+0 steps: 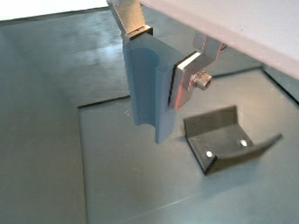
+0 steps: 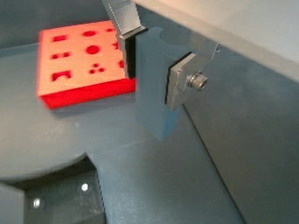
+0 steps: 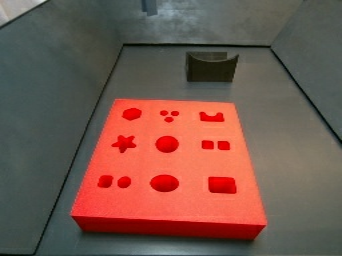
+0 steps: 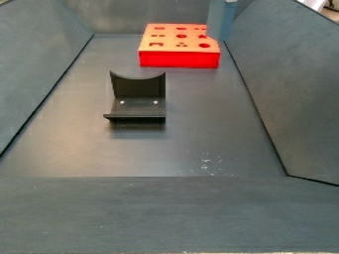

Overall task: Pick up the arch object. Move up. Place the arch object on the fixture. Regrasp the arch object. Rotate the arch object. Move to above the board. Insert the arch object.
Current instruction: Rotate the arch object.

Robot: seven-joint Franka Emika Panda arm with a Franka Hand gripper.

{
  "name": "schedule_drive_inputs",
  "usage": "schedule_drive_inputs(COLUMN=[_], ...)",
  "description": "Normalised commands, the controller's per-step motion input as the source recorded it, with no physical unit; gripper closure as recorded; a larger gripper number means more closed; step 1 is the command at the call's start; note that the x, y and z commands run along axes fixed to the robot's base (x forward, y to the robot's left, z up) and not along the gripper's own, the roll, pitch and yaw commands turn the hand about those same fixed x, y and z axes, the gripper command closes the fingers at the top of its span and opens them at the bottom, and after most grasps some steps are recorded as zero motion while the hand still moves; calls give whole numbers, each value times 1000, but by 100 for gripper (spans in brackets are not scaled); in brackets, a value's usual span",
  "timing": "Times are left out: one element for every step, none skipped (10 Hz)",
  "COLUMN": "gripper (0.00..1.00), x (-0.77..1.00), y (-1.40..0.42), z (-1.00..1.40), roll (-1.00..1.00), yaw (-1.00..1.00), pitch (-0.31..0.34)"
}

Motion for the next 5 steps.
schedule_drive_inputs(gripper=[100,100,100,100,100], x=[-32,-26,-25,-24,-24], y=[25,23,22,21,21], z=[14,14,15,16,16], roll=[-28,-30,-31,-34,-36], yaw=[-1000,-1000,-1000,-1000,-1000], pitch=[14,14,15,16,16])
